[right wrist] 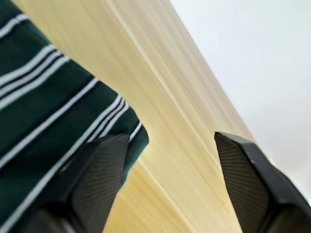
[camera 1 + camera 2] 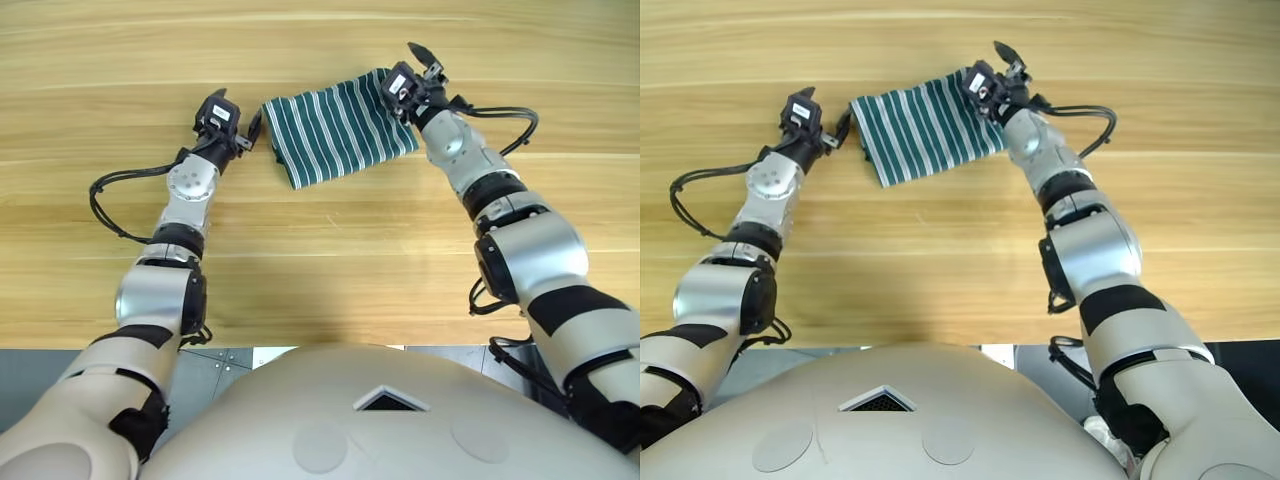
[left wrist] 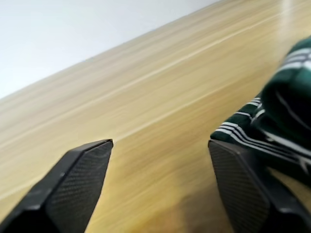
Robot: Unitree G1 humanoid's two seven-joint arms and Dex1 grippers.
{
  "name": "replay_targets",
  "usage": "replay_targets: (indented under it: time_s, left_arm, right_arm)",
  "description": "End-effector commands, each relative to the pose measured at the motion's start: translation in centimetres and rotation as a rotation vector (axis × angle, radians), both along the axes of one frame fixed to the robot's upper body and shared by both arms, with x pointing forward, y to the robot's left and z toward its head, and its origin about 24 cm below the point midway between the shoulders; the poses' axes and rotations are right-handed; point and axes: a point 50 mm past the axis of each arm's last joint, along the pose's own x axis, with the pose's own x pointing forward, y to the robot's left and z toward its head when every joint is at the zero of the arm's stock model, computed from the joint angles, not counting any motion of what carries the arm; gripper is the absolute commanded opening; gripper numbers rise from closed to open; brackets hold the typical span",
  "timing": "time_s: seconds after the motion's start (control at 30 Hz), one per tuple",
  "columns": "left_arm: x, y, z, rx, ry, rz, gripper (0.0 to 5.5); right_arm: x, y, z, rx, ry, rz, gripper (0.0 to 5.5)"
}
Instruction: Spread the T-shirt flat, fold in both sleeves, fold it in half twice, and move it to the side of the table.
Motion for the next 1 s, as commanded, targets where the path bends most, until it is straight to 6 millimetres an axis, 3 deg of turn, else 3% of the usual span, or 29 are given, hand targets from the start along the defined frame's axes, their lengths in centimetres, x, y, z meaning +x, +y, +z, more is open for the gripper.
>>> replay_targets:
  time_s: [0.03,0.13,0.2,0.27,0.33,0.43,0.53,0.67,0.9,1.0]
  left_arm:
    - [-0.4,0.7,-1.4,-0.012,0.109,0.08,4.2]
    - [-1.3,1.6,-2.4,-0.029,0.15,0.139,4.67]
    - [-1.8,2.3,-2.6,-0.076,0.141,0.19,5.07]
    - [-2.3,3.7,-2.0,-0.174,0.061,0.257,5.07]
    - [-2.9,5.0,-1.6,-0.253,-0.019,0.33,5.07]
    - [-3.6,5.7,-1.7,-0.282,-0.072,0.438,5.07]
    - [-4.0,5.3,-2.2,-0.306,-0.071,0.462,5.07]
    - [-4.5,4.4,-3.0,-0.322,-0.045,0.463,5.07]
    - [-5.1,4.6,-3.3,-0.332,-0.051,0.467,5.07]
    - [-4.7,4.3,-2.8,-0.345,-0.087,0.439,5.07]
  right_arm:
    - [0.7,-0.8,0.5,0.189,0.068,-0.136,3.24]
    - [0.7,-1.2,0.2,0.295,0.125,-0.211,3.24]
    - [0.9,-1.3,0.8,0.28,0.042,-0.245,3.24]
    - [1.0,1.5,3.9,0.462,-0.173,-0.1,3.24]
    - [-1.0,5.5,5.1,0.566,-0.277,0.133,3.24]
    - [-3.8,9.1,1.7,0.473,-0.135,0.293,3.24]
    - [-4.0,9.0,-0.9,0.391,-0.001,0.231,3.24]
    - [-4.0,8.1,-2.8,0.355,0.137,0.157,3.24]
    - [-3.1,7.1,-3.3,0.419,0.322,0.064,3.24]
    - [-2.8,6.2,-4.1,0.496,0.475,-0.073,3.24]
